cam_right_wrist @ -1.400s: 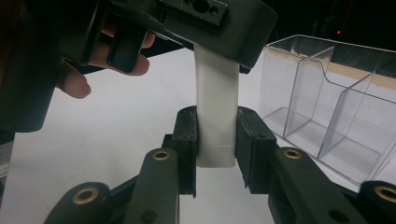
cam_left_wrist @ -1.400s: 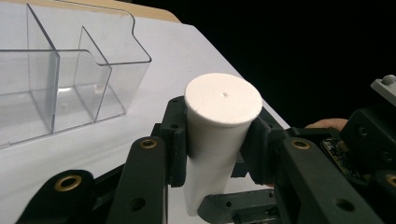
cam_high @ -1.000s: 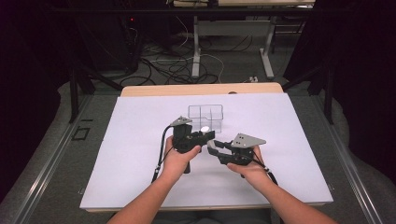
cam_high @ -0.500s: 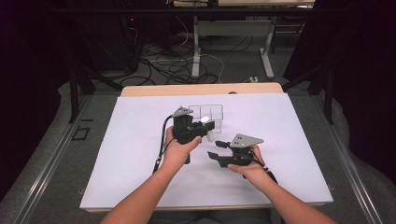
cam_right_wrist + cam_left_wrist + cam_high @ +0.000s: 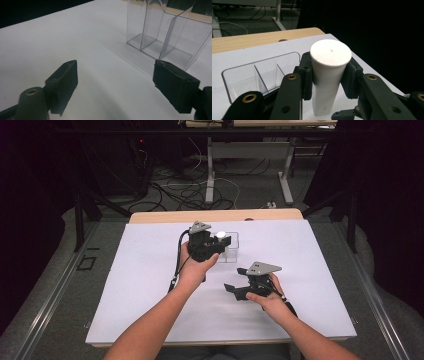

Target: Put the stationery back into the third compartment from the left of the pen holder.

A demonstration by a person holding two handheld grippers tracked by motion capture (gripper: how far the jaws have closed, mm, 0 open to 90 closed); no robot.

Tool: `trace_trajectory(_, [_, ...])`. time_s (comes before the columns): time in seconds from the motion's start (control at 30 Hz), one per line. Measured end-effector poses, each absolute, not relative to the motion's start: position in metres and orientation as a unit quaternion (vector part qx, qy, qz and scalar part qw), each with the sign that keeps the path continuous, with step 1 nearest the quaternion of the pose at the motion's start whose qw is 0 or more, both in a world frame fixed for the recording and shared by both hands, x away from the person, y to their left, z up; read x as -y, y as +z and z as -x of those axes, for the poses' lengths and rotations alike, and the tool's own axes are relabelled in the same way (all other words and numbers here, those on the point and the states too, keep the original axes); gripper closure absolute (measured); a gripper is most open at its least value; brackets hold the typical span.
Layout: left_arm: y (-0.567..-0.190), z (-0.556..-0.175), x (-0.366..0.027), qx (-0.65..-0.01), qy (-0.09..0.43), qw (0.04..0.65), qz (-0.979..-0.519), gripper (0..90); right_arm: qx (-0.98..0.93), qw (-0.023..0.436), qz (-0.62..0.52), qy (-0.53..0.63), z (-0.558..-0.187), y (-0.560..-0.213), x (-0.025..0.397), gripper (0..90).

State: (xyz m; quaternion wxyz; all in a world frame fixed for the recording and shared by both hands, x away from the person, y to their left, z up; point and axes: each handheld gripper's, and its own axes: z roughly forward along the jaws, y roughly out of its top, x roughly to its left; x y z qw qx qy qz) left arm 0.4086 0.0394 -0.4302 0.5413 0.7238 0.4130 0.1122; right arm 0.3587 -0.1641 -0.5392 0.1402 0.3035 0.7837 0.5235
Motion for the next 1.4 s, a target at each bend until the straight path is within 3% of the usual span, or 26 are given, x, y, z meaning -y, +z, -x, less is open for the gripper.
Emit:
trace_trajectory(0.8, [-0.431,-0.442,-0.009,-0.418,0.175,0.52,-0.724,66.6,-0.795,0.159,-0.315,0.495,-0.365,-0.542,0.171,14.7])
trace_trajectory(1.4, [-0.451,-0.464,0.003,-0.449,0.167,0.504,-0.719,66.6,-0.796,0.152,-0.321,0.489,-0.368,-0.545,0.174,14.8])
